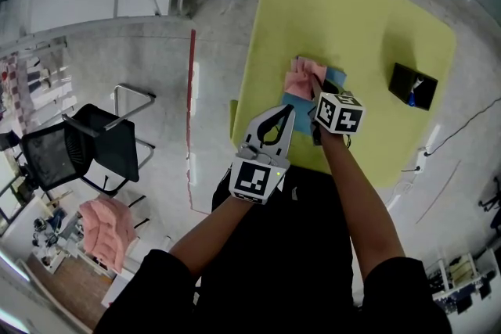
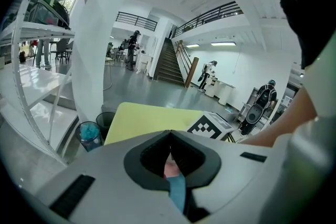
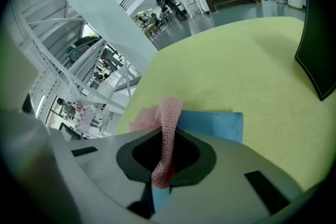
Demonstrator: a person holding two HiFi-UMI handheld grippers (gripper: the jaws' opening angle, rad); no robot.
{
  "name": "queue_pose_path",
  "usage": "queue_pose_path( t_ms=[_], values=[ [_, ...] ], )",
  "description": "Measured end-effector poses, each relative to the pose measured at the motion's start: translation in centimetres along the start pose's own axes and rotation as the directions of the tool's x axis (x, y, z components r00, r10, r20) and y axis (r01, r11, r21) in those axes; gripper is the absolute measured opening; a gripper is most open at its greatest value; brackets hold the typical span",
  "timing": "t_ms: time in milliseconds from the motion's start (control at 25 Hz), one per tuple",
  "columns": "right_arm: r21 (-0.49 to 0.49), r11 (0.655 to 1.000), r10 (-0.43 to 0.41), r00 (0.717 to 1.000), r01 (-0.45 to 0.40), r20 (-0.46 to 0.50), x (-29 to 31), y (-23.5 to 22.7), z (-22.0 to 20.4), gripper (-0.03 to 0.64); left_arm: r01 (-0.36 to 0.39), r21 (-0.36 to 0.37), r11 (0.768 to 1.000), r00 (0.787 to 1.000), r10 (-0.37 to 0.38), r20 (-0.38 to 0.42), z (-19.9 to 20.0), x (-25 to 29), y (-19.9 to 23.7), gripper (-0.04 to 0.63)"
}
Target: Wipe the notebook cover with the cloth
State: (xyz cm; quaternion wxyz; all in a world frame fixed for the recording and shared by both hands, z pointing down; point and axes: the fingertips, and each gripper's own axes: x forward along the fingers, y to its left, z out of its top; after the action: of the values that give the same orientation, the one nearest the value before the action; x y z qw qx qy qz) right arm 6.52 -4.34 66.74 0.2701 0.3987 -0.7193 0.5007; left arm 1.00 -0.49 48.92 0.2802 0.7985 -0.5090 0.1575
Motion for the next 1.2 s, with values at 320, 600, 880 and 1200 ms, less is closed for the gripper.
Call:
queue_pose_path(
  t_ms=[320,600,880,1200],
  values=[
    [0.013,1.000,-0.010,1.000,0.010,0.001,-0.7,-1.2,-0.2,0.040,0.012,0.013,1.000,1.000,-0.012,-0.012,-0.2,0.5,-0.6,0.005],
    [0.019,1.000,-0.012,1.000,0.012,0.004,-1.4,-2.4,-0.3,0.040,0.029,0.016,0.999,1.000,-0.029,0.007,0.2,1.3,-1.8,0.005],
    [0.029,0.999,-0.016,1.000,0.016,0.011,-2.0,-3.6,-0.4,0.040,0.046,0.035,0.998,0.999,-0.045,-0.022,-0.4,1.7,-2.6,0.005],
    [0.041,0.999,-0.022,1.000,0.021,0.016,-3.1,-4.9,-0.6,0.040,0.074,0.059,0.996,0.997,-0.072,-0.033,0.0,2.3,-4.2,0.006]
  ],
)
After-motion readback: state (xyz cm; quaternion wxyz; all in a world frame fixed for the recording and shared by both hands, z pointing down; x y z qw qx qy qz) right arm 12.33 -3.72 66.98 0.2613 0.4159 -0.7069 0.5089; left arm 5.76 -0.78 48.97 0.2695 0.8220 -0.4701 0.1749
